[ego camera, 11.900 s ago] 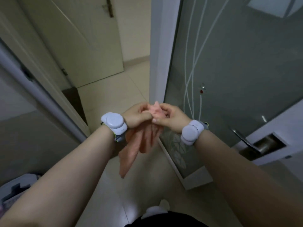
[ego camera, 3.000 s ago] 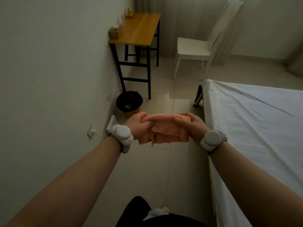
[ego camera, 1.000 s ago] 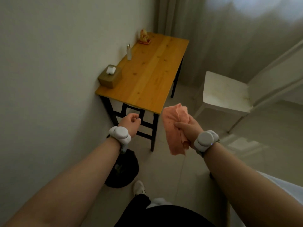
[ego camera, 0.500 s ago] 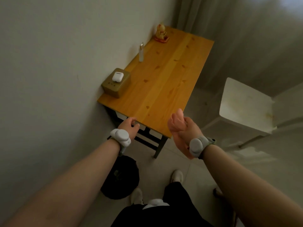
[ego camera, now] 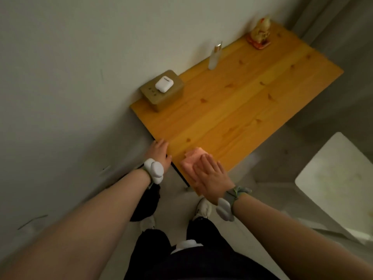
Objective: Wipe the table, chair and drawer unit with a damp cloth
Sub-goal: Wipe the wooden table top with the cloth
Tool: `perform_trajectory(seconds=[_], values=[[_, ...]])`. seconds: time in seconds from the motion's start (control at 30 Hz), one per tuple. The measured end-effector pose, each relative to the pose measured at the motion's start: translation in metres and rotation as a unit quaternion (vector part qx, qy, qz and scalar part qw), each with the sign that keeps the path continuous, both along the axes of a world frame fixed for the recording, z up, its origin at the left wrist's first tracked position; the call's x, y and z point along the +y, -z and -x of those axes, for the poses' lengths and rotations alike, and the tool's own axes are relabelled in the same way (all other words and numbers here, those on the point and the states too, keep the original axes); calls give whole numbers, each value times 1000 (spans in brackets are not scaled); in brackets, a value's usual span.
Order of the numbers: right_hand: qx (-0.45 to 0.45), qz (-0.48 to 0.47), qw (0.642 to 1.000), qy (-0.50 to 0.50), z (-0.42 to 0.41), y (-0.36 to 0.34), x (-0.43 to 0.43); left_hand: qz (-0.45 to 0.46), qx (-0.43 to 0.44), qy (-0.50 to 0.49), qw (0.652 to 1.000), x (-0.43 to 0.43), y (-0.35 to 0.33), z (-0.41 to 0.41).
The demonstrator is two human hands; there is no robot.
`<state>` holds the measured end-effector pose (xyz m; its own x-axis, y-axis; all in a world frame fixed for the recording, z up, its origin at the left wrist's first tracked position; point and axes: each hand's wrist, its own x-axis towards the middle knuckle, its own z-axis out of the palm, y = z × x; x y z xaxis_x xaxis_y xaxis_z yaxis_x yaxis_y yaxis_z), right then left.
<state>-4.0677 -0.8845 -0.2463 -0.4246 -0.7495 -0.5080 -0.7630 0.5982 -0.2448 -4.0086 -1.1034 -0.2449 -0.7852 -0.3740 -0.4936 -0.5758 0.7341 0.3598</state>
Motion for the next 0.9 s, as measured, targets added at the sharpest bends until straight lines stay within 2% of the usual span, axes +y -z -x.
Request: perform_trajectory(seconds=[0.13,0.23,0.37,0.53,0.6,0.7,0.77,0.9], values=[[-24,29,995,-95,17,5,-7,103,-6,10,995,6,12,-12],[-9,37,991,-129,33,5,-27,121,-37,23,992,4,14,-11],[3,15,990,-142,67,10,-61,135,-36,5,990,7,15,-11],[22,-10,999,-32,111,13,-62,128,-33,-4,991,8,13,-13],[45,-1,999,26,107,15,-42,122,-26,-5,992,8,12,-15],[44,42,997,49,75,17,-15,110,-15,0,994,8,10,-18],[20,71,997,12,56,15,-16,96,-5,-5,995,7,7,-16],[13,64,993,-97,52,18,-63,71,51,-70,994,6,2,-11]])
